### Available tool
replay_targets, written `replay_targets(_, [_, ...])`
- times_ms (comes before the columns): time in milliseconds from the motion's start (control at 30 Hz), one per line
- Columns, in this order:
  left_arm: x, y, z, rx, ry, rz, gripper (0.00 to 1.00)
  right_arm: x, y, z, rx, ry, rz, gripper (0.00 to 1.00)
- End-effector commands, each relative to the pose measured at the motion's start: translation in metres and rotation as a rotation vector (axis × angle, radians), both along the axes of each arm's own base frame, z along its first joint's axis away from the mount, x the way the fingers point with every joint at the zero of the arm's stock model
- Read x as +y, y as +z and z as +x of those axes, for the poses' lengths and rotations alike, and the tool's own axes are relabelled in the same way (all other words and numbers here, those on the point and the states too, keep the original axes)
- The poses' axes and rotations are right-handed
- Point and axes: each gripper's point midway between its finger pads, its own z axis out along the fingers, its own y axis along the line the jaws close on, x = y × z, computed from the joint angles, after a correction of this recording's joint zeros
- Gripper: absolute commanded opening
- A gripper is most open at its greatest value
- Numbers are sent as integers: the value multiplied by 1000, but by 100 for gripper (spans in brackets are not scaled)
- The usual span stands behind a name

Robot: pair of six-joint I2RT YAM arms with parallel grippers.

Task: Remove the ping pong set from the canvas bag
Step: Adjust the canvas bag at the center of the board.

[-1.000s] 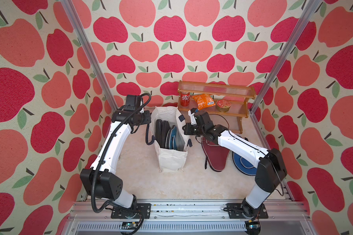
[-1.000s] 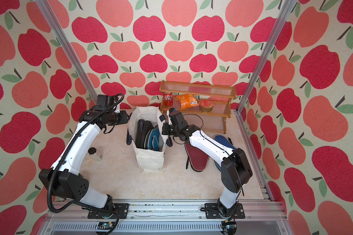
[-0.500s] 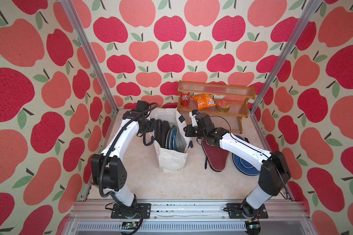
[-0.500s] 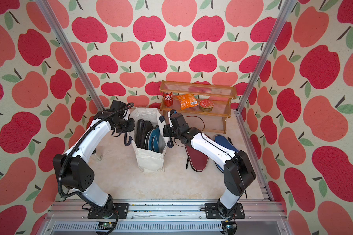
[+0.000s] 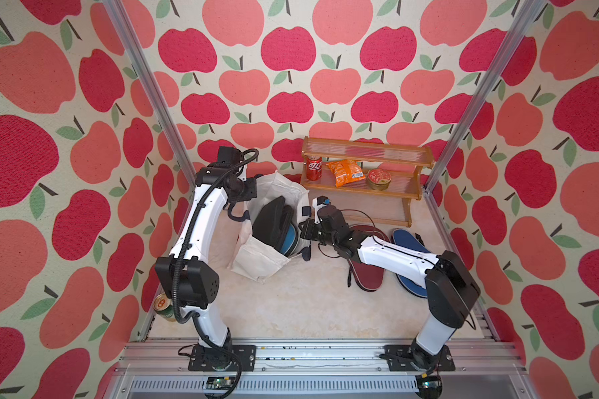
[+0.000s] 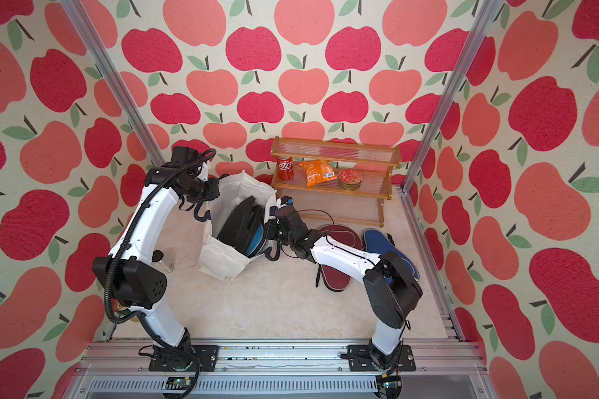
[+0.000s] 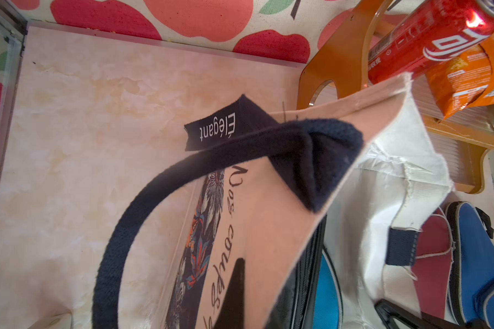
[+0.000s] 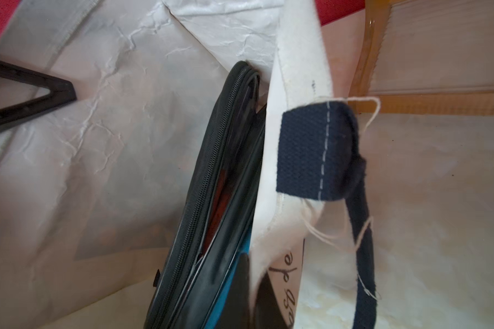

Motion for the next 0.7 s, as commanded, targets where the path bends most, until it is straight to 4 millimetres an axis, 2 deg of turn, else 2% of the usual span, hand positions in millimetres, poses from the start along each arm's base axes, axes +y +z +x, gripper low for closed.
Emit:
replay_targets(0, [-25, 27, -4, -123, -96, -66, 0, -7, -7, 0, 10, -24, 15, 6])
replay_targets(133, [-43, 23, -20, -144, -172, -122, 0, -28, -17, -6, 30, -40, -6, 38])
replay_targets(267, [-54, 21, -36, -178, -238, -140, 0, -45, -2, -12, -38, -38, -31, 69])
replay_targets(333, [-54, 22, -39, -199, -236, -147, 0, -53, 8, -14, -72, -54, -48, 74])
replay_targets(467, [-53, 18, -42, -202, -231, -150, 0, -58, 36, -15, -159, -80, -46, 77])
replay_targets(567, [-53, 11, -43, -198, -231, -153, 0, -47, 53, -20, -207, -51, -20, 77])
replay_targets(667, [-55, 8, -45, -203, -236, -155, 0, -31, 56, -22, -195, -9, 27, 77])
